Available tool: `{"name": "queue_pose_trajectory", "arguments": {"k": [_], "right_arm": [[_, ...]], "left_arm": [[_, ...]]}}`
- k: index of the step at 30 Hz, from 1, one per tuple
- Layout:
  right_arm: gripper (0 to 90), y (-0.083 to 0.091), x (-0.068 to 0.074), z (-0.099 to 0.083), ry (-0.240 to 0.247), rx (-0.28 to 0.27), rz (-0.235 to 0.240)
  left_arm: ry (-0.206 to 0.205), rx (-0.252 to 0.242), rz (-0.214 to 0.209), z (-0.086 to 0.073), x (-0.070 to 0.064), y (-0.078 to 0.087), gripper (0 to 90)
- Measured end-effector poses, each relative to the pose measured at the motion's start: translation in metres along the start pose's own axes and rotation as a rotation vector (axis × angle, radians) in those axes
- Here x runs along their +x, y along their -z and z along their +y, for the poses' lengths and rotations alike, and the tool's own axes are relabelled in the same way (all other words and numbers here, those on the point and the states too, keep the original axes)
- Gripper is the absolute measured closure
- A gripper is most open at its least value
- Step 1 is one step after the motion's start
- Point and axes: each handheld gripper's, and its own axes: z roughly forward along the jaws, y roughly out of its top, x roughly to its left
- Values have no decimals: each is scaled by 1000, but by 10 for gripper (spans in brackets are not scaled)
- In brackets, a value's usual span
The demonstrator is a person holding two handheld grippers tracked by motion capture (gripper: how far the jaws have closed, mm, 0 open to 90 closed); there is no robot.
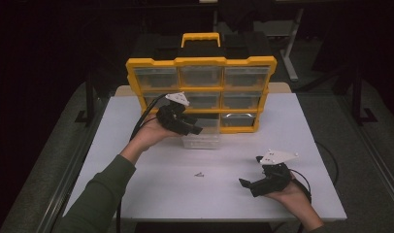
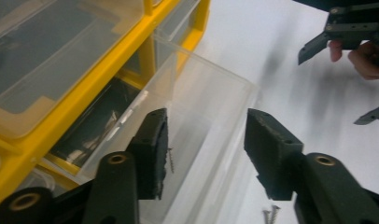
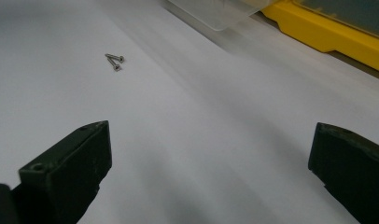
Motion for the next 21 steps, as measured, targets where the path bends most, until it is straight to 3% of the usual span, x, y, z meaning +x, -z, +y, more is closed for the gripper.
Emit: {"name": "queue_pose_trajectory", "arguments": {"k": [8,21], "right_arm": [[0,0,0,0,0,-1,-1],[0,0,0,0,1,1,-1]], "left_arm": [[-23,6,-2,-4,-16,7,363],[-29,-5,5,-21,-35,11,220]]}}
